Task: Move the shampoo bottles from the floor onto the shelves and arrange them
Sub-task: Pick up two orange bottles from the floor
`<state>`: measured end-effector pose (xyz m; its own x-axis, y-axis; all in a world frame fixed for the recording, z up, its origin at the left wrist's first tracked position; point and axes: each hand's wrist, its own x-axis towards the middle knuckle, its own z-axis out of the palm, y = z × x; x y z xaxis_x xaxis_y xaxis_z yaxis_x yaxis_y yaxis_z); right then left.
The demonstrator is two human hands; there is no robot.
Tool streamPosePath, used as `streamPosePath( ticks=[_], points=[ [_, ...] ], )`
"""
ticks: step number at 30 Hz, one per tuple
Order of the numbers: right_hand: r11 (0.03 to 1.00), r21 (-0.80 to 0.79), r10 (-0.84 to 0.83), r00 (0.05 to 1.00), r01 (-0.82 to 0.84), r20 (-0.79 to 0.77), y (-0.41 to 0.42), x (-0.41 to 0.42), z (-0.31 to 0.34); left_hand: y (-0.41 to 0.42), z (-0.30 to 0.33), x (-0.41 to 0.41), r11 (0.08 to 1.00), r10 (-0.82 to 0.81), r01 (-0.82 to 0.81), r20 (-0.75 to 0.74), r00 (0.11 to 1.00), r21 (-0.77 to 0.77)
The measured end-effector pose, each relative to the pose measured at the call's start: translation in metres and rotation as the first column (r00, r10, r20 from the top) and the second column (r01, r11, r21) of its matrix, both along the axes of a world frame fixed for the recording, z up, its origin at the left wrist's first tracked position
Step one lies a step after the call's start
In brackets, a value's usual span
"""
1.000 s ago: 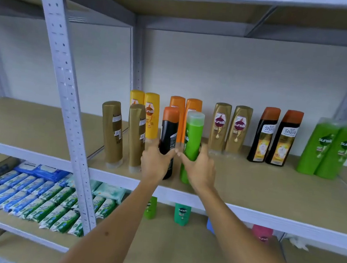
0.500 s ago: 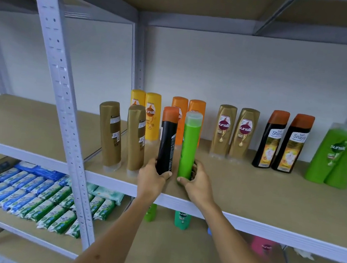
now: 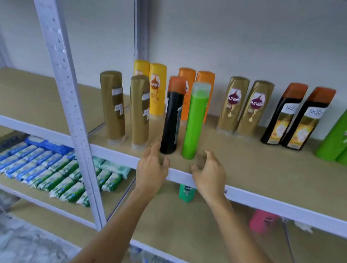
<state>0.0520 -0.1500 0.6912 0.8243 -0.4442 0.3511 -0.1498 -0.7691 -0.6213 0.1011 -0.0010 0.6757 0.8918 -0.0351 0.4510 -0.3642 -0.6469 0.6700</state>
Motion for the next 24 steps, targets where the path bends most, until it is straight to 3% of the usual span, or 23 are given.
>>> streamPosePath(
  ticks=[4, 8, 10, 12, 15, 20, 24],
  points=[
    [0.948, -0.318, 0.083, 0.965, 0.001, 0.25, 0.011, -0.033, -0.042, 0.008, -0.053, -0.023, 0.986, -0.106, 0.067, 0.269, 0.957, 0.15],
    [0.904, -0.426, 0.164, 0.947, -0.033, 0.275, 0.014, -0.06, -0.093, 0.014, -0.098, -0.04, 0.967, -0.203, 0.155, 0.247, 0.948, 0.202],
    [0.919, -0.381, 0.202, 0.953, -0.105, 0.225, 0.014, -0.073, -0.126, 0.017, -0.13, -0.051, 0.963, -0.208, 0.183, 0.112, 0.972, 0.2],
    [0.95, -0.269, 0.196, 0.973, -0.157, 0.125, 0.013, -0.087, -0.175, 0.02, -0.173, -0.065, 0.961, -0.176, 0.197, -0.119, 0.977, 0.195],
    [0.987, -0.077, 0.133, 0.982, -0.144, -0.135, 0.01, -0.116, -0.268, 0.028, -0.254, -0.086, 0.945, -0.171, 0.266, -0.406, 0.898, 0.189],
    [0.989, 0.09, 0.147, 0.776, -0.115, -0.613, -0.005, -0.168, -0.42, 0.036, -0.39, -0.127, 0.902, -0.129, 0.366, -0.669, 0.732, 0.227],
    [0.986, 0.143, 0.161, 0.636, -0.079, -0.755, -0.011, -0.207, -0.538, 0.04, -0.51, -0.154, 0.856, 0.002, 0.424, -0.821, 0.57, 0.297]
  ],
)
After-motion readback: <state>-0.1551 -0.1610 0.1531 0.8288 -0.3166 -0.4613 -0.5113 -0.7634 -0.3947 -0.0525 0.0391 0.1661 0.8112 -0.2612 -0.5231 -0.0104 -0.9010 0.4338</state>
